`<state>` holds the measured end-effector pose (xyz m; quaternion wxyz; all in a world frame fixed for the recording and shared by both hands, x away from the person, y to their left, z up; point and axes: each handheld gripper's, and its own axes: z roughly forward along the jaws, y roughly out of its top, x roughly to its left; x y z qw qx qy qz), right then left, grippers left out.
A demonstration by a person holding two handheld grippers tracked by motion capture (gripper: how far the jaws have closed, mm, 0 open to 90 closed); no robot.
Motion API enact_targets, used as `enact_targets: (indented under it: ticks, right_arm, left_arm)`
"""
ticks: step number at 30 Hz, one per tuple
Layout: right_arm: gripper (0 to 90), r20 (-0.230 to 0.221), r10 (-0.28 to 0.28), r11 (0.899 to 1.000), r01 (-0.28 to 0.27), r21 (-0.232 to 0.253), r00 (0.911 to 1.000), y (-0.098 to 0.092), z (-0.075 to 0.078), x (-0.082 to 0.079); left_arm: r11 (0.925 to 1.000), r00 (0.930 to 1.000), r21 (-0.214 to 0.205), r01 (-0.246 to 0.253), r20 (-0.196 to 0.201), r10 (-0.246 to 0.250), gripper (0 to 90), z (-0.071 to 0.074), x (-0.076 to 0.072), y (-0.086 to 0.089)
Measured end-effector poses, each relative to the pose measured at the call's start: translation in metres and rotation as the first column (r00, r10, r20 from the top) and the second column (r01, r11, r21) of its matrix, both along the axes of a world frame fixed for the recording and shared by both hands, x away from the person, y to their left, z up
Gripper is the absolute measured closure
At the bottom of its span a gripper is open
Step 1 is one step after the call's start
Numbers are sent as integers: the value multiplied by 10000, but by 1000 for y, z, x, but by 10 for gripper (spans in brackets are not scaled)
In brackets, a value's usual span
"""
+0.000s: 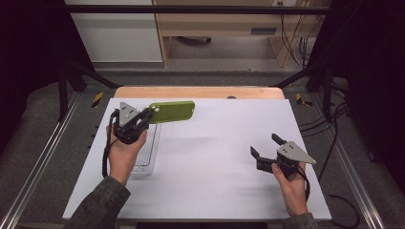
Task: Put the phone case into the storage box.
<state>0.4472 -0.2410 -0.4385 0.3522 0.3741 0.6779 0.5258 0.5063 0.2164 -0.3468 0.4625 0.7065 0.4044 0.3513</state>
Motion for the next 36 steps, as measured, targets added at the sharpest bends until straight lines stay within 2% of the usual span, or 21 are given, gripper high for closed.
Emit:
enact_targets:
  ticks: [2,4,7,11,15,21,23,24,27,32,34,36]
  right_arm:
    - [93,110,-23,9999,22,109,9999,-3,-2,-2]
    - [82,159,35,9998,-38,193,9999,-5,-4,-5]
    - [74,217,89,9998,-93,183,9997,-7,-4,-8]
    - [63,332,38,9990,-53,443,9994,-12,-2,-13]
    - [41,383,241,9988,-257,425,9990,-16,-4,-18]
    - [41,412,306,9986,-324,430,9987,-19,-8,-20]
    - [41,449,315,9983,-336,478,9985,-19,-9,-21]
    - [41,495,320,9979,-347,547,9983,-19,-9,-21]
    - [41,548,336,9974,-369,611,9979,-19,-10,-21]
    - [41,625,429,9971,-466,601,9971,-18,-11,-23]
    - [41,621,473,9969,-510,595,9969,-17,-11,-23]
    - [41,615,526,9966,-564,605,9967,-16,-12,-23]
  left_arm:
    - [9999,9999,-115,-47,-134,45,800,4,6,8]
    - [10000,9999,-31,-70,-143,69,800,8,9,14]
    - [9995,9999,316,-53,-128,57,800,16,13,23]
    - [9977,9999,666,-92,-117,100,800,26,16,33]
    - [9942,9999,1072,-109,-95,120,800,36,20,42]
    - [9836,9999,1801,2,-158,27,800,46,28,51]
    - [9776,9999,2104,93,-85,-76,800,49,30,54]
    - [9751,9998,2216,107,-190,-67,800,50,30,54]
    - [9621,9998,2722,165,-157,-127,800,52,32,57]
    - [9349,9992,3538,298,-338,-190,800,54,34,61]
    - [9267,9986,3737,395,-464,-238,800,55,34,61]
    - [9150,9983,4008,472,-506,-293,800,56,35,61]
